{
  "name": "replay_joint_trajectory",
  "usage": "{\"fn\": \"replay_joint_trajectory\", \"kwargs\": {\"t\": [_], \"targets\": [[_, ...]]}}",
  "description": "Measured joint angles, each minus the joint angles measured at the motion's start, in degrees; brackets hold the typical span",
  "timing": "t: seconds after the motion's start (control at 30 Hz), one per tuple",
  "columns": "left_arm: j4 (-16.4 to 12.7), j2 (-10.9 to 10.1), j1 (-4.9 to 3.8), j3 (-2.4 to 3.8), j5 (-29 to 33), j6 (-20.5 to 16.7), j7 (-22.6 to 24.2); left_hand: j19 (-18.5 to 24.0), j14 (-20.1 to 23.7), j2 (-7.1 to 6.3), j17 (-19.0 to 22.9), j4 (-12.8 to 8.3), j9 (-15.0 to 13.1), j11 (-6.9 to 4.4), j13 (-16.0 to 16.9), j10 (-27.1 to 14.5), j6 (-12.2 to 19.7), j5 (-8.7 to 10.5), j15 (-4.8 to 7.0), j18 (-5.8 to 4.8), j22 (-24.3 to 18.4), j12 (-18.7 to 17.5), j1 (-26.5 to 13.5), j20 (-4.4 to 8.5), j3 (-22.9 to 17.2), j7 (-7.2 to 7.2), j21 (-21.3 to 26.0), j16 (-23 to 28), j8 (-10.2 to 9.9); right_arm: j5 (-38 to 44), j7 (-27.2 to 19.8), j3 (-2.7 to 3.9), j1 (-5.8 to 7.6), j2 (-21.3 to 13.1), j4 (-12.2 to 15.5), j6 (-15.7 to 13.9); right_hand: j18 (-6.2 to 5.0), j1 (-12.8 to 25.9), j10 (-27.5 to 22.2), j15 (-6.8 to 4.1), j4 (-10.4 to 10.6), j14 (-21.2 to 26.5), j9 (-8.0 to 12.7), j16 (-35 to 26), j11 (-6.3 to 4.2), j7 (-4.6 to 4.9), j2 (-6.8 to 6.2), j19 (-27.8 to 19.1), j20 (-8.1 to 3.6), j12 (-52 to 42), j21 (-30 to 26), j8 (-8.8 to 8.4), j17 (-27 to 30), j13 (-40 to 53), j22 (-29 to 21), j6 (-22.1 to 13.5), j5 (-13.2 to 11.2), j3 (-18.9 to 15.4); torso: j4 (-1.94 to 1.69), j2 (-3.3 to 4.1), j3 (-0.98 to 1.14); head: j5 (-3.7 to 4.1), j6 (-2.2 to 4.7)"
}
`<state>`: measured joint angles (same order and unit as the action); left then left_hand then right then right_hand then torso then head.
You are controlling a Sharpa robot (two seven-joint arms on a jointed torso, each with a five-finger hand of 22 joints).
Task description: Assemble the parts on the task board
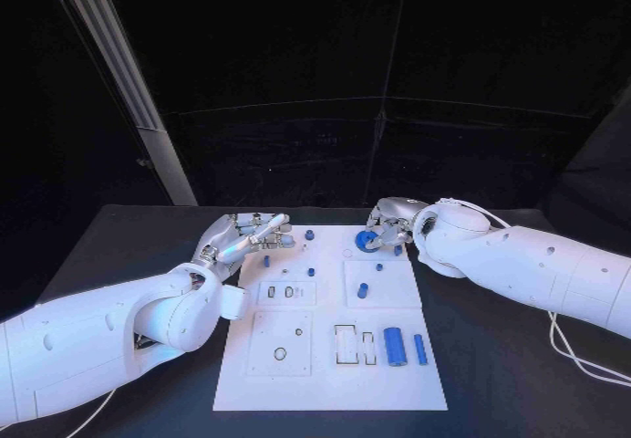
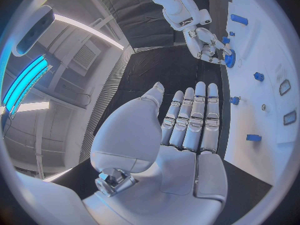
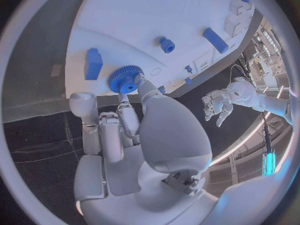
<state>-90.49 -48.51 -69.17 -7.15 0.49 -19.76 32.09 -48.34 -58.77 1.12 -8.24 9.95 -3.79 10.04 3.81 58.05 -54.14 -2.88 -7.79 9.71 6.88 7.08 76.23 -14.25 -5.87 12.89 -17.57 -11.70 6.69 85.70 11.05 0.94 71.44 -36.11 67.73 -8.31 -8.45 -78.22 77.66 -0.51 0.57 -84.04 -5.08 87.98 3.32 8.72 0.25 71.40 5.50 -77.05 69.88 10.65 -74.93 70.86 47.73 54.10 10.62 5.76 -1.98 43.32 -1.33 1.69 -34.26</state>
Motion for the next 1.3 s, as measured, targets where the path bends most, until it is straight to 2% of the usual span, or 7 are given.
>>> {"fn": "replay_joint_trajectory", "kwargs": {"t": [0.33, 0.5, 0.6, 0.67, 0.87, 1.07, 1.3], "targets": [[0.0, 0.0, 0.0, 0.0, 0.0, 0.0, -0.1, 0.0, 0.0, 0.0, 0.0, 0.0, 0.0, 0.0, 0.0, 0.0, 0.0, 0.0, 0.0, 0.0, 0.0, 0.0, 0.0, 0.0, 0.0, 0.0, 0.0, 0.0, 0.0, 2.5, 0.1, -0.04, 0.02, 0.0, 0.8, -1.3, 0.0, -1.5, 1.4, -0.44, -1.4, 0.0, 0.2, 0.2, -0.57, 0.24, 0.78, 0.4, -0.41, -1.5, 0.7, 0.27, 0.0, 2.2, 0.7, 0.7, 0.0, 3.5, 0.0, 0.0, 0.01, 0.03, -0.08], [0.0, -0.1, 0.0, 0.0, 0.0, 0.1, -0.1, 0.0, 0.0, 0.0, 0.0, 0.0, 0.0, 0.0, 0.0, 0.0, 0.0, 0.0, 0.0, 0.0, 0.0, 0.0, 0.0, 0.0, 0.0, 0.0, 0.0, 0.0, 0.0, 3.5, 0.1, -0.1, -0.16, -0.5, 3.2, -3.2, 0.0, -1.2, 2.0, -0.64, -1.6, 0.2, 0.7, 0.2, -0.77, 0.25, 1.06, 0.5, -0.5, -1.9, 0.8, 0.27, 0.0, 3.1, 1.0, 0.7, 0.7, 3.8, 0.0, -0.02, 0.02, -0.08, -0.05], [0.0, -0.2, 0.0, 0.0, 0.0, 0.1, -0.1, 0.0, 0.0, 0.0, 0.0, 0.0, 0.0, 0.0, 0.0, 0.0, 0.0, 0.0, 0.0, 0.0, 0.0, 0.0, 0.0, 0.0, 0.0, 0.0, 0.0, 0.0, 0.0, 3.7, 0.1, -0.1, -0.15, -0.7, 4.8, -4.5, 0.0, 1.0, 2.0, -0.64, -1.3, 0.2, 0.7, 0.2, -0.77, 0.25, 1.05, 0.5, -0.5, -1.9, 0.8, 0.27, 0.0, 3.1, 1.0, 0.7, 0.1, 3.6, 0.0, -0.06, 0.01, -0.22, 0.01], [0.0, -0.3, 0.0, 0.0, 0.0, 0.1, -0.1, 0.0, 0.0, 0.0, 0.0, 0.0, 0.0, 0.0, 0.0, 0.0, 0.0, 0.0, 0.0, 0.0, 0.0, 0.0, 0.0, 0.0, 0.0, 0.0, 0.0, 0.0, 0.0, 3.9, 0.1, -0.09, -0.15, -0.8, 5.7, -5.3, 0.0, 1.6, 2.0, -0.64, -0.4, 0.2, 0.7, 0.2, -0.78, 0.26, 0.94, 0.5, -0.5, -1.9, 0.8, 0.26, 0.0, 3.1, 1.0, 0.7, 0.0, 4.5, 0.0, -0.07, -0.03, -0.24, 0.1], [0.0, -0.4, -0.02, 0.01, 0.0, 0.1, -0.1, 0.0, 0.0, 0.0, 0.0, 0.0, 0.0, 0.0, 0.0, 0.0, 0.0, 0.0, 0.0, 0.0, 0.0, 0.0, 0.0, 0.0, 0.0, 0.0, 0.0, 0.0, 0.0, 4.6, 0.4, -0.08, -0.12, 0.3, 7.9, -7.7, 0.0, 1.8, 2.0, -0.64, -0.4, 0.2, 0.7, 0.4, -0.78, 0.26, 0.82, 0.5, -0.5, -1.9, 0.8, 0.21, 0.0, 3.1, 1.0, 0.7, 0.0, 4.5, -0.11, -0.05, -0.05, -0.49, 0.27], [0.4, -0.5, -0.08, 0.01, 0.0, 0.1, -0.1, 0.0, 0.0, 0.0, 0.0, -0.2, 0.0, 0.0, 0.0, 0.0, 0.0, 0.0, 0.0, 0.0, -0.1, -0.4, 0.0, 0.0, -0.2, 0.0, 0.0, 0.0, 0.0, 5.1, 0.5, -0.08, -0.12, 3.4, 8.0, -8.8, 0.0, 1.8, 2.0, -0.64, -0.4, 0.2, 0.7, 0.4, -0.77, 0.26, 0.82, 0.5, -0.5, -1.9, 0.8, 0.14, 0.0, 3.1, 1.0, 0.7, -0.2, 4.5, -0.14, 0.02, -0.05, -0.72, 0.23], [0.7, -0.5, -0.16, 0.02, 0.0, 0.0, -0.1, 0.0, 0.0, 0.0, 0.0, -0.2, 0.0, 0.0, 0.0, 0.0, 0.0, 0.0, 0.0, 0.0, -0.1, -0.4, 0.0, 0.0, -0.2, 0.0, 0.0, 0.0, 0.0, 5.5, 0.5, -0.1, -0.34, 7.4, 5.8, -9.0, 0.0, 1.9, 2.0, -0.63, 0.0, 0.2, 0.7, 0.4, -0.77, 0.27, 0.73, 0.5, -0.5, -1.9, 0.8, -0.24, 0.0, 3.1, 1.0, 0.7, 0.0, 4.9, -0.15, 0.12, -0.04, -0.78, 0.08]]}}
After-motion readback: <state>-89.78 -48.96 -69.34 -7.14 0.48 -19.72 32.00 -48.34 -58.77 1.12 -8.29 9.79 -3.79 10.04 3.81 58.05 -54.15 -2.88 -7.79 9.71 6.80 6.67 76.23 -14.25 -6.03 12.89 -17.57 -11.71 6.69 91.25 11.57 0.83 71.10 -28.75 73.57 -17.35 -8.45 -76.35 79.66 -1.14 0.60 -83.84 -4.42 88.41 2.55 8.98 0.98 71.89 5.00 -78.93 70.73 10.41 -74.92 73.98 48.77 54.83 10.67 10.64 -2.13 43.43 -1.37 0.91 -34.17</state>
